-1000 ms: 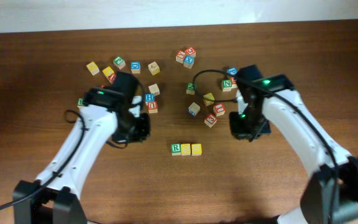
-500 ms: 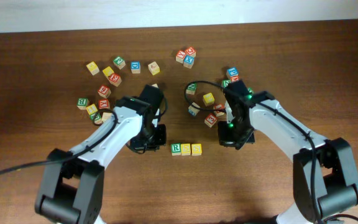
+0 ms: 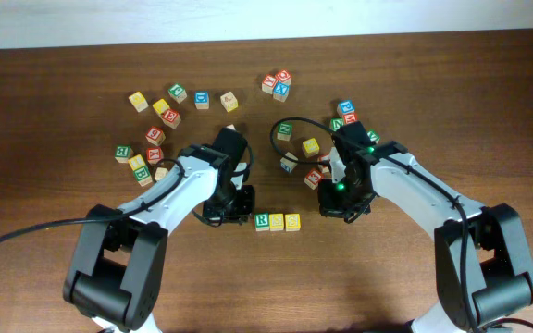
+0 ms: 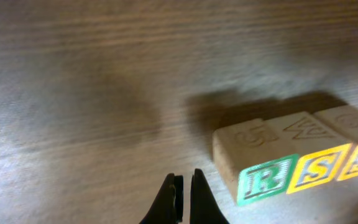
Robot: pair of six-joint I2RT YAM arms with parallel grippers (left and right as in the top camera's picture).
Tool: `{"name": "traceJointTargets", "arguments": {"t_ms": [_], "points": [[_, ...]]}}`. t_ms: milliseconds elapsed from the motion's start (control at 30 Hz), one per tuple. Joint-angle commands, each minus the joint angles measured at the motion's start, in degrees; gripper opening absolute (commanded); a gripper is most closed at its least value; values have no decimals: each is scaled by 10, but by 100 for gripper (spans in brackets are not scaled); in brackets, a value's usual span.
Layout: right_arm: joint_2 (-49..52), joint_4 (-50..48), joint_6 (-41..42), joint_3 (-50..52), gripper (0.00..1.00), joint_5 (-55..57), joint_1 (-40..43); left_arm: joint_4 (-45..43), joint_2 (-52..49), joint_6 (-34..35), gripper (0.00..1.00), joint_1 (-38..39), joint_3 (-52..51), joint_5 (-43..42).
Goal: Spell out RSS
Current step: 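Bring the left and right grippers to opposite ends of the RSS row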
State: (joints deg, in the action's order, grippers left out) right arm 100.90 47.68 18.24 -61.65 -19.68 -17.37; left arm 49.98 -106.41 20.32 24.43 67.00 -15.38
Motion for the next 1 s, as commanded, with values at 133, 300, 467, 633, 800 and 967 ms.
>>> {"name": "traceJointTargets", "arguments": {"t_ms": [133,300,467,633,800,967], "points": [[1,-17,37,21,4,-21,-3,-14,-30,-15,0,2,-7,-25],[1,-27,37,30,4,-36,-4,-13,-51,-16,0,2,-15,-31],[1,-30,37,31,4,-41,-15,-16,-57,-16,0,2,-15,-64],[1,-51,64,33,4,-37,-38,-26,-57,-16,0,12,-15,-63],[1,-60,78,33,4,-32,-48,-27,-57,-16,0,22,-15,-63],[1,-59,78,33,4,-30,-48,-28,-58,-16,0,22,-15,-63]]}}
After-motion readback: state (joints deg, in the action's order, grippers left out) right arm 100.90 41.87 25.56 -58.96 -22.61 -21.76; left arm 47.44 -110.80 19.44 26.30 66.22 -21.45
